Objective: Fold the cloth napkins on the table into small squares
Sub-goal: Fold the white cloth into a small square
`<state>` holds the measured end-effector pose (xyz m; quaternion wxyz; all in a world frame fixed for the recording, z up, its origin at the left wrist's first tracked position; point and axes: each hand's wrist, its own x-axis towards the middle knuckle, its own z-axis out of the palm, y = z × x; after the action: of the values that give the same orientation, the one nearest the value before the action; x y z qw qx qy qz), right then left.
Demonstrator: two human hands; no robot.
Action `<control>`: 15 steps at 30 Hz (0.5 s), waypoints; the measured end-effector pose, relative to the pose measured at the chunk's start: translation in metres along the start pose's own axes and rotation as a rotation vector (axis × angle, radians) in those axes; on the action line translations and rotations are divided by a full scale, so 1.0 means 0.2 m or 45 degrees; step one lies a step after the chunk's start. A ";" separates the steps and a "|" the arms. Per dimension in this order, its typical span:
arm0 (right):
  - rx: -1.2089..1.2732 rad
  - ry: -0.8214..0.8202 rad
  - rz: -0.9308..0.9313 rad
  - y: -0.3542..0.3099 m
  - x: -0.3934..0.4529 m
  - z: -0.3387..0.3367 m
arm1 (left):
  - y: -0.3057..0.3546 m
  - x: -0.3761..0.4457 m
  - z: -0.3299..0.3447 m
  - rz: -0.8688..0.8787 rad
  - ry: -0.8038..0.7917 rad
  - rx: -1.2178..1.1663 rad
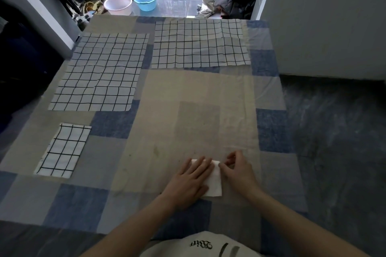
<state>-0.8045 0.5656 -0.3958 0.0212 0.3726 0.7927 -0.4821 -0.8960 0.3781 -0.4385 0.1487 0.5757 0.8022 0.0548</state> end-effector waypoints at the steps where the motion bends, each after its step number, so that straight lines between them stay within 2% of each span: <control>1: 0.035 -0.003 0.038 -0.01 0.01 0.00 | 0.00 0.00 0.00 -0.005 -0.004 -0.002; 8: 0.029 -0.012 0.236 0.01 0.07 0.05 | 0.01 0.00 0.03 -0.025 0.004 0.046; 13: 0.292 -0.027 0.245 -0.03 0.07 0.07 | 0.01 0.00 0.02 -0.030 -0.002 0.060; 15: 0.238 0.030 0.214 -0.02 0.07 0.07 | 0.01 0.00 0.03 -0.037 0.003 0.062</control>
<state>-0.8224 0.5615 -0.4068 0.0176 0.4438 0.7104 -0.5460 -0.8929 0.3781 -0.4435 0.1344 0.5675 0.8116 0.0337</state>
